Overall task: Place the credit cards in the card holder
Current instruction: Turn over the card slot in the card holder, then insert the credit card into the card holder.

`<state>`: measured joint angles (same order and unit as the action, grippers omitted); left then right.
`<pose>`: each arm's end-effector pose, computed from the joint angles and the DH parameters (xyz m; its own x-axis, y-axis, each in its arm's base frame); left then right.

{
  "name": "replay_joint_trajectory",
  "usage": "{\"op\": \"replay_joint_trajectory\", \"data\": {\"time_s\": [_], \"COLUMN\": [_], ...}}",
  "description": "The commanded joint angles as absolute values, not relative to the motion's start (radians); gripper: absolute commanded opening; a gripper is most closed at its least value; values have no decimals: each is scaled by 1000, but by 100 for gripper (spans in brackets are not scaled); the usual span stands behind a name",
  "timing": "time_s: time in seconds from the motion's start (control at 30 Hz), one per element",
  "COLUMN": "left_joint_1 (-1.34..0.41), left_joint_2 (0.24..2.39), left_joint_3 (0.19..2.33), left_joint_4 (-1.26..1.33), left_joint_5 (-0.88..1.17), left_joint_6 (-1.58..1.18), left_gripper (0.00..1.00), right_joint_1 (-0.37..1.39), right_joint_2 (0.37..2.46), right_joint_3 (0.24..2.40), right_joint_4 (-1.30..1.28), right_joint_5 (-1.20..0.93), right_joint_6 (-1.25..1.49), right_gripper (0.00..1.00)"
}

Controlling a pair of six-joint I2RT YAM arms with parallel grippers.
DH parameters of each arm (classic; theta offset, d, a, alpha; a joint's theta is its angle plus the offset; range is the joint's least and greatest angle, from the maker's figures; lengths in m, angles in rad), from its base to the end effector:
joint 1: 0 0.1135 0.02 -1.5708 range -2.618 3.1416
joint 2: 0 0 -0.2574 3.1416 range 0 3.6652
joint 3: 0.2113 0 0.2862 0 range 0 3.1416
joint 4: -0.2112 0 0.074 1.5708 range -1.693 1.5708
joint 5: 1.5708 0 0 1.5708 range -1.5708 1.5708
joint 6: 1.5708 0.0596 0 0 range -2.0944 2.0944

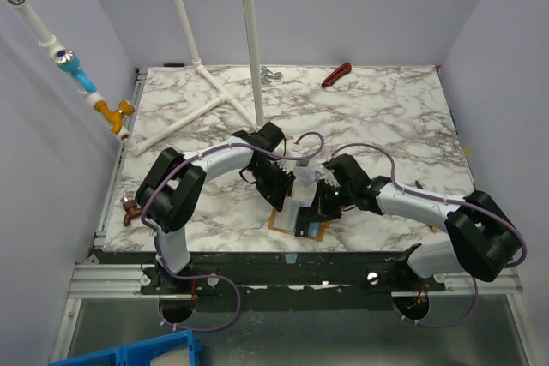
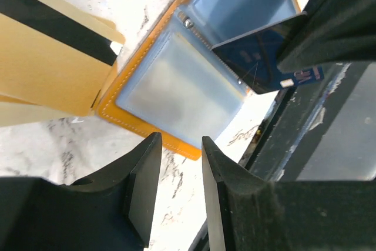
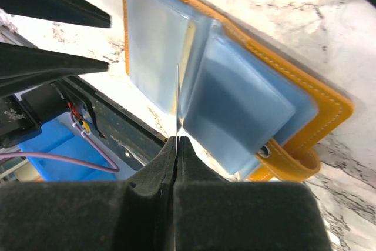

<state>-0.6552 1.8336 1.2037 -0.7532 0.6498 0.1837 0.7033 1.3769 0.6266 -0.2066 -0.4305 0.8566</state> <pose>0.2722 -0.2547 0.1264 -0.6609 0.6913 -0.2921 0.7073 0.4437 -0.5503 0.2050 0.2064 0.1144 -0.9910 0.0600 -0.1196 -0.0340 0.7516 0.6588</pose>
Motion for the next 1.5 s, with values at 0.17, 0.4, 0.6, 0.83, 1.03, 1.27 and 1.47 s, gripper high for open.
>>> {"op": "replay_joint_trajectory", "data": {"time_s": [0.17,0.4,0.6,0.83,1.03,1.27,1.47], "left_joint_1": [-677,-738,-775,-796,-802,-810,-815], "left_joint_2": [1741,1748,1774,1774,1764,1754,1753], "left_joint_3": [1169,1114,1106,1075,1046,1029,1028], "left_joint_4": [-810,-739,-711,-700,-694,-688,-688], "left_joint_5": [528,408,358,334,326,325,325], "left_joint_6": [529,586,579,579,575,566,561], "left_gripper": [32,32,30,28,27,26,25], "right_joint_1": [679,637,605,589,587,588,587], "right_joint_2": [1395,1377,1331,1326,1336,1358,1353], "right_joint_3": [539,497,453,413,388,380,390], "right_joint_4": [-49,33,84,192,269,284,234], "right_joint_5": [-457,-475,-492,-510,-528,-523,-491], "right_joint_6": [884,901,913,947,971,970,914], "right_gripper": [1,1,1,1,1,1,1]}}
